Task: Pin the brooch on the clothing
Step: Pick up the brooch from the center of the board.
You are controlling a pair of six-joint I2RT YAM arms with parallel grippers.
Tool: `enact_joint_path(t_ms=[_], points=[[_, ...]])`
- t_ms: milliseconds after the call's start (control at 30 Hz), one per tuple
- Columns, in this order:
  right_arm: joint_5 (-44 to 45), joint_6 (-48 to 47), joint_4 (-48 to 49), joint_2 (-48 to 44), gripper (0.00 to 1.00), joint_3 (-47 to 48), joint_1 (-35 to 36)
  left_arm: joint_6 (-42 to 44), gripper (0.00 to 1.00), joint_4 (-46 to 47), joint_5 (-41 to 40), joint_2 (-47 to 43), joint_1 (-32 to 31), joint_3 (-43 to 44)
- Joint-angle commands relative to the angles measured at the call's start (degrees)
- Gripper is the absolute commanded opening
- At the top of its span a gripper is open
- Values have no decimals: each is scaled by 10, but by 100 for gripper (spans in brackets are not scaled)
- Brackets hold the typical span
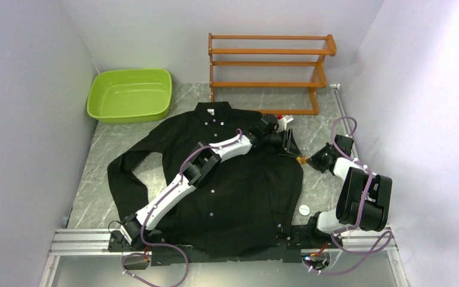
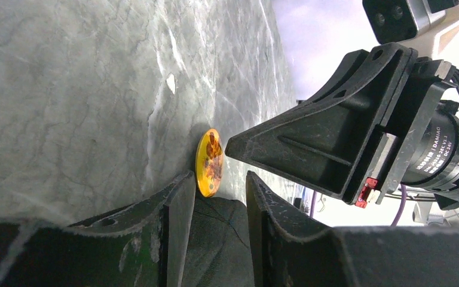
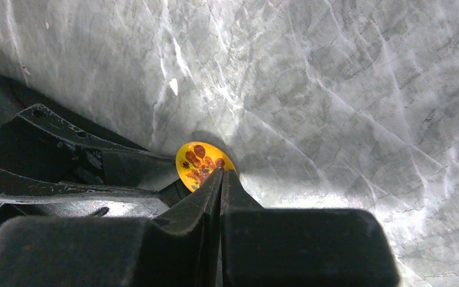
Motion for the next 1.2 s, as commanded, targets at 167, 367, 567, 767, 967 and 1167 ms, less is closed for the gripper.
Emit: enact_joint_path(t_ms=[167,367,567,767,967,1167], points=[[-36,-9,38,16,0,-5,-4,-29,36,-1,40,41,-13,1],[-30,-16,32,1,0,-7,-5,-48,5,27,45,53,-13,5],[0,-29,-1,-56,4,3,-5,-23,3,55,30,-14,-5,-58],[-13,-57,-29,-184,26,36,-5,-58,3,234,39,-137,28,-185],[-43,-79,-62,-266,86,94,0,-113,2,361,72,-201,53,-199],[-120,-61,-15,-273,100,91,12,-108,3,359,79,-256,85,-222]])
